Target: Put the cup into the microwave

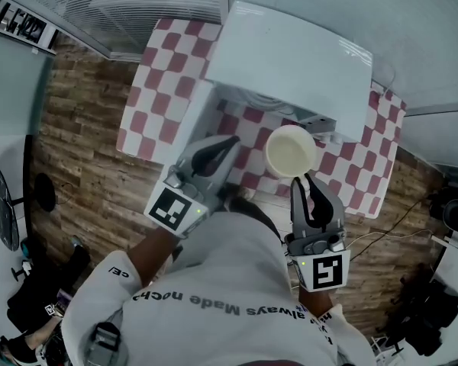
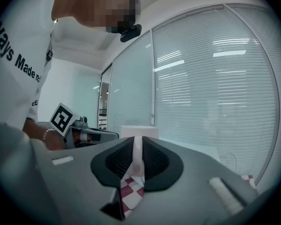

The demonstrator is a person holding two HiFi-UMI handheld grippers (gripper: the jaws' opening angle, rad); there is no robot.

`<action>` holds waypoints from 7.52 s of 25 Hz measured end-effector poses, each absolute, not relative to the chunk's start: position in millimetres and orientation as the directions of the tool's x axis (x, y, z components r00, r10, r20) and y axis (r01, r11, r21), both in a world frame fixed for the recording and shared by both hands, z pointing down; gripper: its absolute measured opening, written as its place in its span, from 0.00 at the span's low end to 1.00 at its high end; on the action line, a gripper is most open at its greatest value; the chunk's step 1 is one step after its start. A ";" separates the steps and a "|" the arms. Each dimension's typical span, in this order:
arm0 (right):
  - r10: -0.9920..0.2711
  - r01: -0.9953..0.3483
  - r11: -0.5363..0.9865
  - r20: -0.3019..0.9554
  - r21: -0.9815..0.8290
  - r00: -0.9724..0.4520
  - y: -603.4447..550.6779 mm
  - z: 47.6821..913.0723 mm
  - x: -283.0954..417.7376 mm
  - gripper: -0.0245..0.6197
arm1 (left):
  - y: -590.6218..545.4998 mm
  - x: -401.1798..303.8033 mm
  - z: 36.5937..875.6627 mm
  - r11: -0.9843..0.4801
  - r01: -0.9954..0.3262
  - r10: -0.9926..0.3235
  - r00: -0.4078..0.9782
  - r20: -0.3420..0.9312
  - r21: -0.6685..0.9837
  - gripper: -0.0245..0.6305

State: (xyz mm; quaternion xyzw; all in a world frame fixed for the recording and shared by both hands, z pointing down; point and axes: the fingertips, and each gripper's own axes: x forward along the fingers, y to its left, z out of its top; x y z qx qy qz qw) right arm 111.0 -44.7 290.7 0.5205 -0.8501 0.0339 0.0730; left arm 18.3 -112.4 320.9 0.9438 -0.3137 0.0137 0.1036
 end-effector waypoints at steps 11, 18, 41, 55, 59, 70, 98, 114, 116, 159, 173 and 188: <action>-0.887 -0.906 0.424 0.191 -0.021 -0.420 -56.1 333.4 113.4 0.11 | -119.7 29.2 368.1 -0.782 -0.590 -0.574 0.807 0.136 0.200 0.04; -0.880 -0.905 0.425 0.220 -0.028 -0.420 -62.1 369.0 114.3 0.11 | -130.3 25.2 397.1 -0.762 -0.615 -0.597 0.789 0.145 0.204 0.04; -0.888 -0.919 0.393 0.250 -0.026 -0.387 -107.7 476.6 108.1 0.11 | -166.8 32.2 490.6 -0.739 -0.639 -0.608 0.769 0.196 0.212 0.04; -0.897 -0.931 0.366 0.262 -0.007 -0.355 -142.9 525.7 108.5 0.11 | -194.0 38.9 529.5 -0.726 -0.663 -0.624 0.746 0.232 0.181 0.04; -0.892 -0.930 0.367 0.289 0.012 -0.348 -150.7 538.6 112.8 0.11 | -202.8 42.2 537.9 -0.726 -0.666 -0.627 0.744 0.231 0.171 0.04; -0.907 -0.940 0.342 0.261 0.006 -0.329 -189.2 555.6 115.9 0.11 | -231.5 45.4 561.2 -0.709 -0.689 -0.648 0.720 0.247 0.149 0.04; -0.932 -0.952 0.305 0.208 0.008 -0.297 -252.4 579.8 128.4 0.11 | -278.8 58.8 582.0 -0.687 -0.719 -0.678 0.687 0.259 0.108 0.04; -0.926 -0.948 0.318 0.213 -0.001 -0.311 -264.7 589.6 127.7 0.11 | -285.5 60.4 590.7 -0.686 -0.719 -0.674 0.686 0.274 0.115 0.04; -0.926 -0.947 0.321 0.212 0.004 -0.313 -264.7 590.9 127.5 0.11 | -284.7 60.7 591.0 -0.688 -0.717 -0.671 0.688 0.277 0.114 0.04; -0.898 -0.936 0.352 0.282 0.004 -0.337 -142.0 396.1 138.1 0.10 | -166.7 40.4 399.1 -0.727 -0.673 -0.641 0.736 0.220 0.133 0.04; -0.891 -0.907 0.422 0.188 0.011 -0.412 -99.5 278.6 112.2 0.10 | -131.0 18.0 295.6 -0.761 -0.642 -0.630 0.765 0.133 0.087 0.04; -0.890 -0.899 0.436 0.164 0.035 -0.425 -71.9 238.8 106.5 0.09 | -113.2 7.8 262.3 -0.776 -0.627 -0.620 0.778 0.098 0.070 0.04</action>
